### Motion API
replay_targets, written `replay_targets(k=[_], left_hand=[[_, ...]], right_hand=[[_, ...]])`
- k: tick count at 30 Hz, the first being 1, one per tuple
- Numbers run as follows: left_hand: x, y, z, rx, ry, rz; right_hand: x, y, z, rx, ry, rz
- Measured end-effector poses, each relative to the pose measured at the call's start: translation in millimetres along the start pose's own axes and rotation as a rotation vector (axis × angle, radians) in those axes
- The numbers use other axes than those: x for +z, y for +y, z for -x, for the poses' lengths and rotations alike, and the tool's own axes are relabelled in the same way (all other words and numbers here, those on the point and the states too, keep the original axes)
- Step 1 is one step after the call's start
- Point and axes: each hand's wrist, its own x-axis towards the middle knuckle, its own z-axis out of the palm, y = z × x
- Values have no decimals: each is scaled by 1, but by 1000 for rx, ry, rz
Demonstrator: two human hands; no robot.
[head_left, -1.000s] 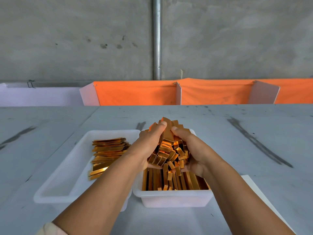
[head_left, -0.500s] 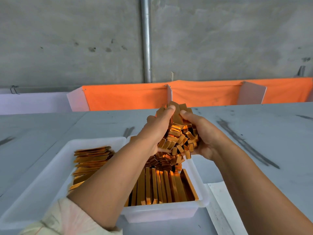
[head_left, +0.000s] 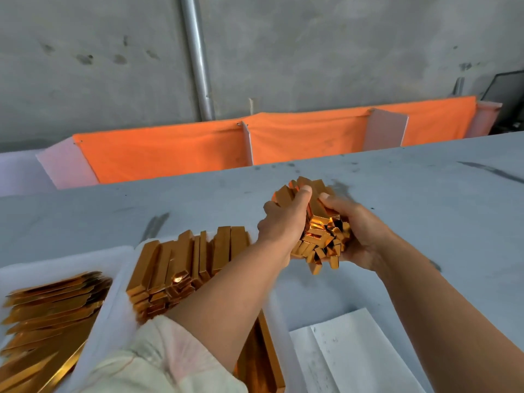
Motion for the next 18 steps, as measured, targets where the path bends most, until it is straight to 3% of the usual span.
replay_targets(k=[12,18], left_hand=[[60,-45,-62,-171,-37,-2],[62,-56,-72,-237,-82,-12]], right_hand=[[-52,59,-49,140,34,-50],[-56,64,-58,126,55,111]])
